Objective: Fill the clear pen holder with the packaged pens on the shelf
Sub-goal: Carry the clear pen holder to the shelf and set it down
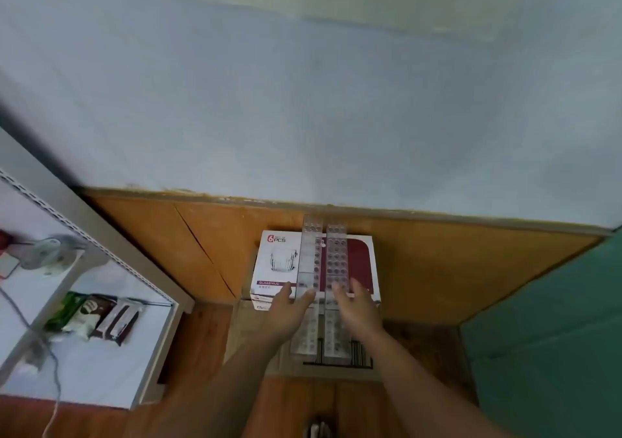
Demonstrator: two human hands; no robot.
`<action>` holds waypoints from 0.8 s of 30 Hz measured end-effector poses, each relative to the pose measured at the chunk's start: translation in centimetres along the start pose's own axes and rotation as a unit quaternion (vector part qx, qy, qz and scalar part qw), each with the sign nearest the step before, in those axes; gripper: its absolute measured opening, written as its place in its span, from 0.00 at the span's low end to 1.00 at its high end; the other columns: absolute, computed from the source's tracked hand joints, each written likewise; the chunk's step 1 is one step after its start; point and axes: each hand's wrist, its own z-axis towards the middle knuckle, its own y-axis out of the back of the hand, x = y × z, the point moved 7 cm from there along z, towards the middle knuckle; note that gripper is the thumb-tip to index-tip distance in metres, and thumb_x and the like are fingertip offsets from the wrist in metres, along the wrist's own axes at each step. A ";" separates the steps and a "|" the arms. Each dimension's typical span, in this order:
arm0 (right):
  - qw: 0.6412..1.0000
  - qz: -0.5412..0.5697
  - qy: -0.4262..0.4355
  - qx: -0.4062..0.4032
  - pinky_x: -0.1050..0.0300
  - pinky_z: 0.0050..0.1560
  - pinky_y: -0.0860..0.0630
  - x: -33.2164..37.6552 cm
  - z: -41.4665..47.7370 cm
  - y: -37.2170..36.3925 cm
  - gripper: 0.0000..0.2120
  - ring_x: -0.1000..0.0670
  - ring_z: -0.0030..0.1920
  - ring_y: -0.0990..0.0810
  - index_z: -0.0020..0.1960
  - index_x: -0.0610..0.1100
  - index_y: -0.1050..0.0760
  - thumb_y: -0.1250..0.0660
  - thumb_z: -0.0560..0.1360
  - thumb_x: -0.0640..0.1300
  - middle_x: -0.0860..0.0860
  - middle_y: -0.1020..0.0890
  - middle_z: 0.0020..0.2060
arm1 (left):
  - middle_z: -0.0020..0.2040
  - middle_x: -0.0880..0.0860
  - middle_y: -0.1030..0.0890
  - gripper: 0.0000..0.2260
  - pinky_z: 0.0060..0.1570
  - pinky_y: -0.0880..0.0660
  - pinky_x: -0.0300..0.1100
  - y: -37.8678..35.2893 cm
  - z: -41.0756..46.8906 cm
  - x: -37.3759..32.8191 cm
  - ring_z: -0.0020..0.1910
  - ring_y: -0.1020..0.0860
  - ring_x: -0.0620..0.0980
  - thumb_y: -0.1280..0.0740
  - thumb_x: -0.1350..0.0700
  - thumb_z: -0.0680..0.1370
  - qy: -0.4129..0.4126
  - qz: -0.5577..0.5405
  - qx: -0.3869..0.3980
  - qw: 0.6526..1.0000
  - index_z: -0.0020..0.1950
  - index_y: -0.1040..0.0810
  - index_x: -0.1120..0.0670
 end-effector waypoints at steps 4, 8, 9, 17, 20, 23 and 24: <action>0.999 0.042 0.001 0.011 0.49 0.69 0.35 -0.2 0.5 -0.5 0.30 0.47 0.74 0.36 0.78 0.53 0.44 0.42 0.80 0.61 0.51 0.39 0.77 | 0.59 0.43 0.34 0.22 0.54 0.34 0.35 -1.1 0.8 -0.5 0.57 0.33 0.42 0.41 0.51 0.83 -0.033 -0.036 0.028 0.998 0.75 0.39 0.53; 0.996 0.083 0.006 0.010 0.56 0.59 0.28 -0.2 0.3 -1.1 0.29 0.48 0.74 0.35 0.78 0.55 0.43 0.40 0.80 0.59 0.53 0.38 0.76 | 0.56 0.40 0.34 0.15 0.39 0.30 0.26 -1.1 1.2 0.7 0.45 0.32 0.31 0.40 0.49 0.82 -0.004 -0.078 0.021 0.997 0.67 0.38 0.39; 0.996 0.084 0.011 0.006 0.56 0.59 0.26 -0.2 0.3 -1.1 0.28 0.48 0.73 0.35 0.77 0.55 0.42 0.39 0.79 0.59 0.54 0.38 0.76 | 0.58 0.40 0.34 0.16 0.35 0.29 0.25 -0.9 1.1 0.9 0.45 0.31 0.30 0.40 0.47 0.82 -0.001 -0.092 0.013 0.996 0.68 0.38 0.38; 0.992 0.112 0.055 0.011 0.44 0.65 0.25 0.9 -0.7 -2.2 0.23 0.51 0.73 0.36 0.72 0.65 0.40 0.38 0.80 0.55 0.57 0.41 0.75 | 0.58 0.38 0.22 0.26 0.44 0.21 0.38 -0.4 -0.3 2.0 0.52 0.18 0.40 0.37 0.48 0.79 -0.016 -0.196 0.008 0.980 0.73 0.44 0.33; 0.985 0.152 0.052 0.065 0.51 0.56 0.20 1.3 -1.4 -3.1 0.24 0.52 0.68 0.29 0.71 0.69 0.43 0.38 0.80 0.53 0.57 0.36 0.73 | 0.59 0.39 0.20 0.30 0.49 0.20 0.45 0.5 -1.0 2.2 0.56 0.19 0.47 0.36 0.49 0.78 -0.032 -0.231 0.002 0.972 0.74 0.47 0.33; 0.970 0.203 0.049 0.127 0.58 0.47 0.19 2.2 -2.1 -4.4 0.27 0.55 0.61 0.22 0.72 0.71 0.45 0.37 0.80 0.50 0.58 0.31 0.70 | 0.59 0.38 0.20 0.29 0.50 0.20 0.45 1.9 -2.2 2.4 0.57 0.19 0.48 0.37 0.53 0.80 -0.046 -0.249 -0.028 0.967 0.75 0.48 0.35; 0.967 0.206 0.057 0.140 0.57 0.49 0.19 2.8 -2.3 -5.0 0.26 0.55 0.62 0.23 0.70 0.73 0.43 0.37 0.80 0.50 0.58 0.30 0.70 | 0.59 0.38 0.20 0.29 0.50 0.20 0.44 2.6 -2.7 2.6 0.57 0.19 0.48 0.38 0.55 0.81 -0.049 -0.262 -0.047 0.963 0.75 0.47 0.36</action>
